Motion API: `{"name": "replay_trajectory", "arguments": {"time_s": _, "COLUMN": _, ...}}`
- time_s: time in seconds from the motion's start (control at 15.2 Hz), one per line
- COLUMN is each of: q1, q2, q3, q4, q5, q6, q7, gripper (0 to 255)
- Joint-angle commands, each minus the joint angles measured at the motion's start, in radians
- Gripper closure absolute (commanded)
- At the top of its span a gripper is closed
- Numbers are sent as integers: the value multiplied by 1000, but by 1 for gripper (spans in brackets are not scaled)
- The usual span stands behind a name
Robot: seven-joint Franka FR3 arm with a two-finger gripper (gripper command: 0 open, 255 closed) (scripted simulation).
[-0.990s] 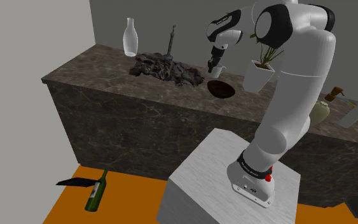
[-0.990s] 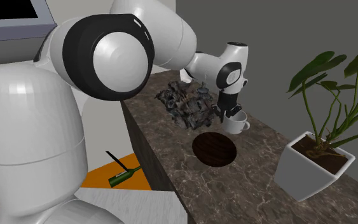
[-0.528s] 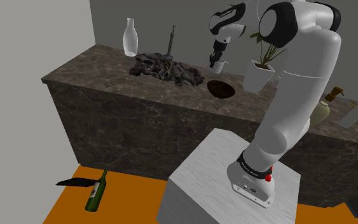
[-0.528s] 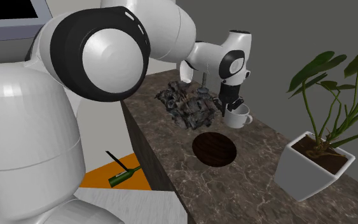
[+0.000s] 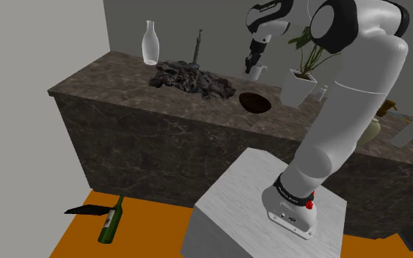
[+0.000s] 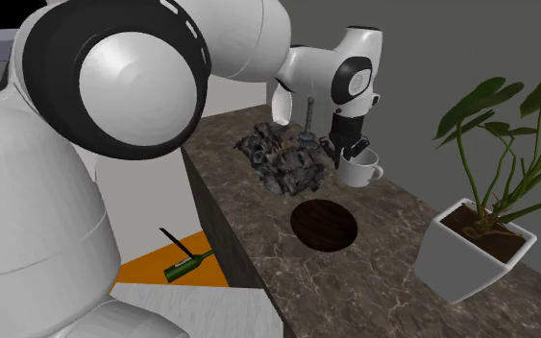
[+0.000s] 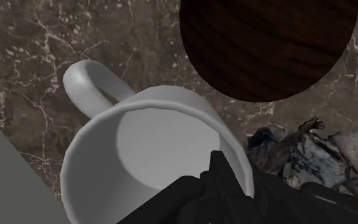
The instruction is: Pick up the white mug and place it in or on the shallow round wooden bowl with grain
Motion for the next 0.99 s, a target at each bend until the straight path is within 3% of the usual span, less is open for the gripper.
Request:
{"name": "replay_trajectory", "arguments": {"time_s": 0.0, "q1": 16, "q2": -76, "q3": -6, "q4": -83, "q5": -41, "q6": 18, "q7": 20, "gripper": 255}}
{"name": "replay_trajectory", "arguments": {"time_s": 0.33, "q1": 34, "q2": -305, "q3": 1, "q4": -313, "q5": -171, "q6": 48, "q7": 98, "gripper": 255}}
{"name": "replay_trajectory", "arguments": {"time_s": 0.66, "q1": 2, "q2": -530, "q3": 39, "q4": -509, "q5": -284, "q6": 34, "q7": 172, "gripper": 255}}
{"name": "replay_trajectory", "arguments": {"time_s": 0.92, "q1": -1, "q2": -522, "q3": 35, "q4": -543, "q5": -285, "q6": 76, "q7": 171, "gripper": 255}}
